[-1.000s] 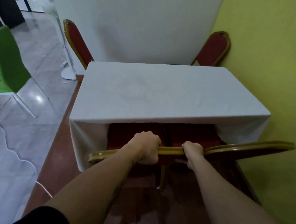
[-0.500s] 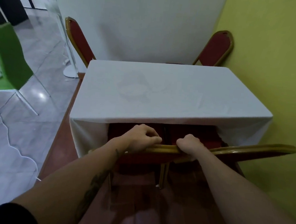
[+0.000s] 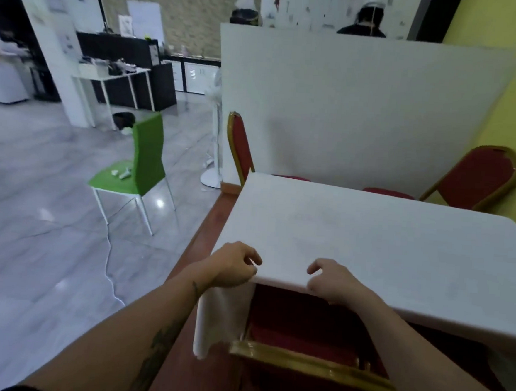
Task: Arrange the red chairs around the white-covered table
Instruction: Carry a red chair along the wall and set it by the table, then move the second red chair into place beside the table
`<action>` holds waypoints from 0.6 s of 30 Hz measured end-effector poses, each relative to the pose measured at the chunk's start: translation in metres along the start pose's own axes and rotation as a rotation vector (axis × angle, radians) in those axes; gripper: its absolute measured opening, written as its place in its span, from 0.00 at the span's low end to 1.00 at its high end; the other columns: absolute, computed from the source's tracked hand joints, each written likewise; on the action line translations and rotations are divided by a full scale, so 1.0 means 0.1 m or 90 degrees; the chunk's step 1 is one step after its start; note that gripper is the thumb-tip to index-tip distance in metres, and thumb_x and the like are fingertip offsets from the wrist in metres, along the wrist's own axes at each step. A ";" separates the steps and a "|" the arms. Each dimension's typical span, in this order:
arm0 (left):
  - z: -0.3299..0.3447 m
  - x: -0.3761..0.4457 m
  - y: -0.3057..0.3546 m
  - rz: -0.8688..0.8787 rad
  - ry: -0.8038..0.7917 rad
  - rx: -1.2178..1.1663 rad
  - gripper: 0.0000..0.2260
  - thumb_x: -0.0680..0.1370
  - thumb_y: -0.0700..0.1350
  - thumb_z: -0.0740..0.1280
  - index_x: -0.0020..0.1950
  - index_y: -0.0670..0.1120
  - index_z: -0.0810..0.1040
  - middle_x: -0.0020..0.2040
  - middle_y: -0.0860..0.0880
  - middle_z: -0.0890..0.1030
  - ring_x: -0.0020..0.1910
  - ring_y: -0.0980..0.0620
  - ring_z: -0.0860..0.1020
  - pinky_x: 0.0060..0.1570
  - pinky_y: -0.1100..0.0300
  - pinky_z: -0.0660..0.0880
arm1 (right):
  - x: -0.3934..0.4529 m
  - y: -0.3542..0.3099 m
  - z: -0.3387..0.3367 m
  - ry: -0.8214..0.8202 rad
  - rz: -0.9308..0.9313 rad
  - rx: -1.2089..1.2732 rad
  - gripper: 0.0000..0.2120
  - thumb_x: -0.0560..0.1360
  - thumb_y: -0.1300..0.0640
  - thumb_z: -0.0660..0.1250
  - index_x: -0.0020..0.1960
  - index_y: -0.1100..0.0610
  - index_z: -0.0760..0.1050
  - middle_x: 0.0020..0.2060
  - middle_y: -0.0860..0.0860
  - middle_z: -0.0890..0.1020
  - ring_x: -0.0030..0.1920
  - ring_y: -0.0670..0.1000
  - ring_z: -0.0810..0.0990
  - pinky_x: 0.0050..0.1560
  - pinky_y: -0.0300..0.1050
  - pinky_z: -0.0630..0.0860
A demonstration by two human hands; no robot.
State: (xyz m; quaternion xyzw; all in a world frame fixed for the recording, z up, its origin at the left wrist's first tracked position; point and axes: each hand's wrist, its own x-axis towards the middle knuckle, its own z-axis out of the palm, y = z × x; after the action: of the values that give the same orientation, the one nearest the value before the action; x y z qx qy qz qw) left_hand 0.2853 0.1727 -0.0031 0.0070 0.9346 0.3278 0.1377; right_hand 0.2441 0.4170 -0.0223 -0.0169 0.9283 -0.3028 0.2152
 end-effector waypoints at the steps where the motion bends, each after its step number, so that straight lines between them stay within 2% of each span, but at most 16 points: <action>1: -0.17 0.04 -0.15 -0.010 0.013 -0.003 0.15 0.78 0.44 0.65 0.63 0.50 0.82 0.56 0.48 0.84 0.52 0.52 0.82 0.57 0.58 0.78 | 0.12 -0.19 0.05 -0.008 -0.016 0.007 0.15 0.74 0.59 0.63 0.59 0.49 0.75 0.52 0.50 0.78 0.49 0.51 0.80 0.43 0.43 0.73; 3: -0.45 0.09 -0.32 -0.013 0.033 0.005 0.15 0.79 0.44 0.65 0.64 0.49 0.82 0.55 0.49 0.84 0.51 0.52 0.82 0.57 0.57 0.79 | 0.26 -0.49 0.07 -0.027 -0.040 0.020 0.16 0.73 0.59 0.62 0.60 0.49 0.75 0.54 0.52 0.79 0.51 0.53 0.81 0.42 0.44 0.74; 5: -0.82 0.16 -0.58 -0.012 0.072 0.003 0.14 0.79 0.43 0.66 0.64 0.47 0.82 0.57 0.48 0.84 0.52 0.51 0.82 0.55 0.58 0.78 | 0.51 -0.90 0.14 -0.034 -0.068 0.020 0.16 0.73 0.59 0.62 0.59 0.50 0.75 0.54 0.52 0.79 0.48 0.52 0.81 0.41 0.44 0.74; 7: -1.24 0.25 -0.88 -0.010 0.115 -0.001 0.15 0.78 0.41 0.65 0.64 0.46 0.82 0.57 0.47 0.84 0.53 0.50 0.82 0.57 0.57 0.78 | 0.80 -1.35 0.25 -0.022 -0.095 -0.002 0.16 0.74 0.60 0.62 0.61 0.50 0.75 0.56 0.52 0.78 0.46 0.50 0.79 0.40 0.43 0.74; 9: -1.67 0.34 -1.18 -0.018 0.142 -0.015 0.15 0.78 0.41 0.65 0.63 0.46 0.82 0.56 0.47 0.84 0.52 0.51 0.82 0.54 0.60 0.77 | 1.11 -1.80 0.35 0.001 -0.110 -0.024 0.16 0.75 0.60 0.63 0.62 0.50 0.75 0.60 0.52 0.78 0.48 0.49 0.79 0.40 0.42 0.75; 11: -2.08 0.42 -1.49 -0.034 0.160 -0.027 0.14 0.78 0.41 0.65 0.62 0.46 0.82 0.54 0.48 0.85 0.50 0.52 0.83 0.47 0.65 0.76 | 1.37 -2.26 0.46 0.027 -0.128 -0.044 0.15 0.75 0.60 0.64 0.60 0.50 0.75 0.61 0.51 0.78 0.51 0.50 0.80 0.45 0.44 0.80; 13: -2.47 0.51 -1.78 -0.054 0.175 -0.033 0.13 0.77 0.41 0.66 0.60 0.48 0.83 0.51 0.49 0.86 0.47 0.54 0.84 0.41 0.67 0.75 | 1.57 -2.70 0.56 0.042 -0.143 -0.045 0.12 0.76 0.60 0.64 0.58 0.50 0.75 0.57 0.50 0.78 0.53 0.51 0.81 0.52 0.47 0.83; 15: -2.82 0.62 -2.04 -0.064 0.204 -0.031 0.12 0.77 0.41 0.66 0.58 0.48 0.84 0.49 0.50 0.86 0.46 0.54 0.84 0.42 0.66 0.76 | 1.78 -3.10 0.65 0.046 -0.152 -0.046 0.12 0.76 0.61 0.65 0.58 0.53 0.75 0.54 0.51 0.79 0.51 0.51 0.81 0.54 0.48 0.83; 18: -3.24 0.81 -2.30 -0.066 0.227 -0.035 0.12 0.77 0.40 0.66 0.57 0.49 0.84 0.47 0.50 0.87 0.47 0.52 0.84 0.44 0.64 0.77 | 2.09 -3.60 0.75 0.040 -0.167 -0.057 0.12 0.76 0.61 0.65 0.59 0.54 0.76 0.55 0.52 0.80 0.52 0.51 0.81 0.51 0.46 0.81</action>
State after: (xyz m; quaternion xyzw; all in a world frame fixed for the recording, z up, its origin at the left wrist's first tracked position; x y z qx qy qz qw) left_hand 0.1402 -0.1975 0.0766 -0.1032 0.9339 0.3419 -0.0130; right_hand 0.0498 0.0483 0.0470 -0.1384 0.9368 -0.2873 0.1438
